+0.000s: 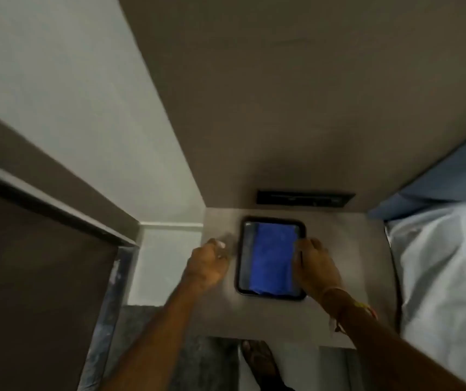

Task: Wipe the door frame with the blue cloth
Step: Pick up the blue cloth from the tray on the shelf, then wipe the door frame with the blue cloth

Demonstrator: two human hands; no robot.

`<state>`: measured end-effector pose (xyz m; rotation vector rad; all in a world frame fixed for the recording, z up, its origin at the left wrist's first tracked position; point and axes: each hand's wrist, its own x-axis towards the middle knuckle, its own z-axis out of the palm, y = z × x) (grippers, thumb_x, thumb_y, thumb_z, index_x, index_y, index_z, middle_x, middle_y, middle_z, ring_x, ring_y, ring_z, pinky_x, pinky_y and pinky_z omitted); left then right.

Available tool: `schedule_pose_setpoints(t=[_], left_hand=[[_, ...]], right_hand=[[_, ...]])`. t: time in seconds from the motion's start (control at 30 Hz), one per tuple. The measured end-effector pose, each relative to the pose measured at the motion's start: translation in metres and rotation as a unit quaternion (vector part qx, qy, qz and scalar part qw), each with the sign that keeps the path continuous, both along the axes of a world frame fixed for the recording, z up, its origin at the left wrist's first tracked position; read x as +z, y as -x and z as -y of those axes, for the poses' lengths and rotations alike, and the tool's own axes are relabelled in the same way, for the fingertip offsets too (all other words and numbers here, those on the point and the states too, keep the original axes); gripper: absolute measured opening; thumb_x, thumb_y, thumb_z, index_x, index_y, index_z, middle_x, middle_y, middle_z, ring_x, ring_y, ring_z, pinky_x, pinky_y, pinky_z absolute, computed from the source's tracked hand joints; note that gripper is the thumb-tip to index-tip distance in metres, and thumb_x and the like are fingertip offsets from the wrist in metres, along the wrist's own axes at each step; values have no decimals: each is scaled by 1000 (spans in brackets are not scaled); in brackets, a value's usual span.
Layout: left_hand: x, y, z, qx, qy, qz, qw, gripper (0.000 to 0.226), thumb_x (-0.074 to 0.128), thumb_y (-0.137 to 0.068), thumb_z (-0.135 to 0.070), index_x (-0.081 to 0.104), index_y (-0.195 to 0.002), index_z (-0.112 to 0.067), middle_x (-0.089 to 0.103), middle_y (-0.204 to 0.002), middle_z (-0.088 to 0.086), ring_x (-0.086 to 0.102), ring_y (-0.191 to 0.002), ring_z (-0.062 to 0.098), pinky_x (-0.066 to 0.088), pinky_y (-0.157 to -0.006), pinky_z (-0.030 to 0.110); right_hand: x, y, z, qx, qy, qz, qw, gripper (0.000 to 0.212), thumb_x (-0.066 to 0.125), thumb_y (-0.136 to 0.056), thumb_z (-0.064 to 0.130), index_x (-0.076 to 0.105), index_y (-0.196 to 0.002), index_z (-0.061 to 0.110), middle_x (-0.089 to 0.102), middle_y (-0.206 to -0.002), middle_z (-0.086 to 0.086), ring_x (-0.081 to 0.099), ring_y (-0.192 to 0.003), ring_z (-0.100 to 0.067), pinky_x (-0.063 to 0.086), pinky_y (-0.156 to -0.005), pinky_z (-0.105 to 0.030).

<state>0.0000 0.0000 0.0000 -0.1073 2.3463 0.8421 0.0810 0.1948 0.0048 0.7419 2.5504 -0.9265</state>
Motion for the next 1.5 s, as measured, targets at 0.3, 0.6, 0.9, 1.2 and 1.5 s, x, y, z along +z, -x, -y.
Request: schedule_pose_setpoints(t=[0.3, 0.6, 0.9, 1.2, 1.5], left_hand=[[-185, 4, -100, 30, 24, 20, 999, 38, 58, -87, -23, 51, -118, -1, 63, -113, 23, 60, -102, 37, 49, -86, 41], [-207, 27, -126, -8, 32, -62, 997, 26, 61, -86, -22, 56, -104, -3, 65, -100, 15, 64, -92, 29, 47, -68, 29], [-73, -23, -89, -161, -101, -245, 951, 31, 65, -77, -13, 62, -107, -7, 62, -98, 11, 62, -81, 23, 54, -70, 31], [116, -96, 93, -90, -164, -362, 913, 36, 55, -85, -28, 60, -119, -18, 61, -107, 2, 58, -95, 7, 52, -83, 25], [328, -313, 375, 73, 83, -597, 794, 25, 55, -84, -12, 67, -106, -10, 65, -91, 5, 59, -85, 18, 49, -77, 31]], right_hand=[[-162, 10, -17, -27, 114, 48, 992, 43, 46, -94, 15, 39, -135, 5, 40, -140, -17, 46, -124, -32, 40, -102, -36], [-191, 3, -14, -100, 186, 13, 977, 43, 49, -93, 21, 41, -133, 8, 41, -139, -12, 41, -127, -27, 39, -107, -36], [-82, 36, 7, -247, 524, -118, 807, 31, 70, -71, 42, 62, -94, 21, 66, -88, -5, 66, -79, -15, 56, -72, -25], [84, 3, 166, -227, 656, -110, 711, 42, 55, -82, 30, 60, -115, 5, 67, -101, -15, 63, -93, -27, 54, -78, -37], [282, -153, 451, 9, 628, -151, 763, 43, 57, -79, 32, 57, -118, 14, 65, -118, -16, 61, -108, -32, 45, -99, -55]])
